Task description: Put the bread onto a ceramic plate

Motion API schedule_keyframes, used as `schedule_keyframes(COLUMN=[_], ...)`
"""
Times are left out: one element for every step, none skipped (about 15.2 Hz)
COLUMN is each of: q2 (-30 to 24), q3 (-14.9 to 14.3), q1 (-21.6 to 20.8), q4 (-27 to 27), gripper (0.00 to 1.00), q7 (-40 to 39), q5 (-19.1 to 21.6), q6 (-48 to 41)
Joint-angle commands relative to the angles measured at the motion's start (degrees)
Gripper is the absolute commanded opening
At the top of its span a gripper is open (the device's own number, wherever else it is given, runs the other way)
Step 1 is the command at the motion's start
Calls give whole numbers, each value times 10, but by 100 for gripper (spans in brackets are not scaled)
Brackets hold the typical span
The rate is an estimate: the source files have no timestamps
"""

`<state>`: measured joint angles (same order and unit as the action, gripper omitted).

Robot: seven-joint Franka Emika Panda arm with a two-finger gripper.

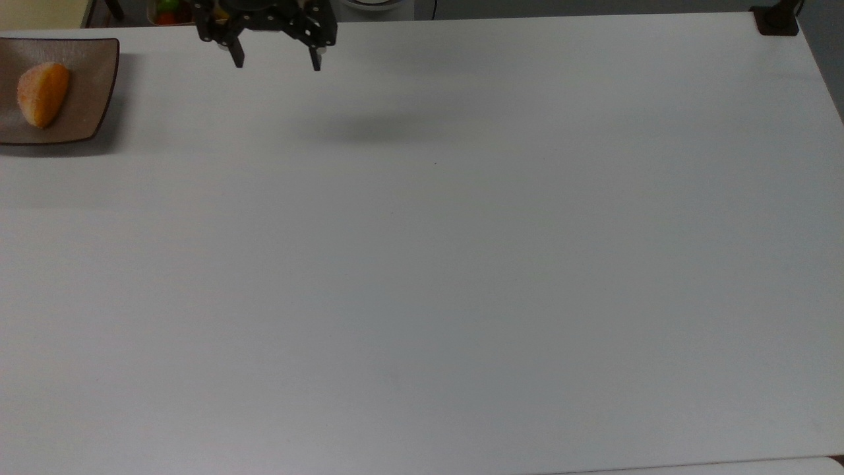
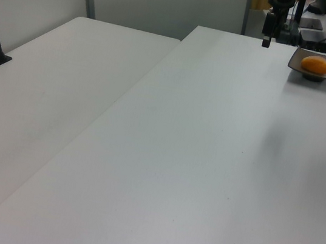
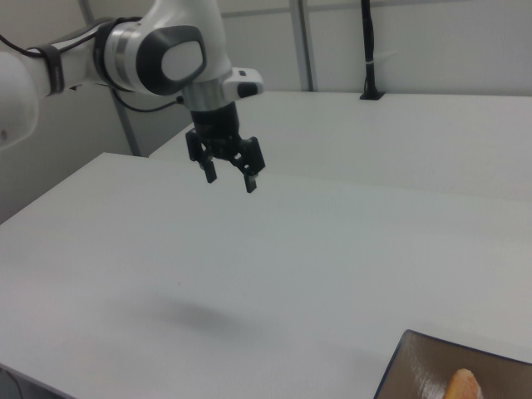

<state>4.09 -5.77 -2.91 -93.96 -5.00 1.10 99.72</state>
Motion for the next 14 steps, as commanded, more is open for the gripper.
schedule_keyframes(q2=[-25,-27,-31,-32,-32,-31,-31,-31,-31,-31,-29,-30,-31,-31], q3=[13,20,29,36,42,44,44,44,45,45,45,45,45,45], q1=[-5,-5,-5,-5,-5,-4,-4,-4,-5,-5,-6,-17,-17,-17], q4=[-7,-7,-7,-7,-7,-7,-7,-7,-6,-6,-7,-7,-7,-7], gripper=[100,100,100,100,100,100,100,100,100,100,100,100,100,100], q7=[9,11,11,11,14,16,16,17,26,34,42,46,46,46], q5=[-8,-8,-10,-19,-27,-30,-31,-31,-30,-30,-30,-30,-30,-30], q6=[-24,-36,-47,-51,-51,-49,-47,-48,-46,-44,-43,-45,-49,-49])
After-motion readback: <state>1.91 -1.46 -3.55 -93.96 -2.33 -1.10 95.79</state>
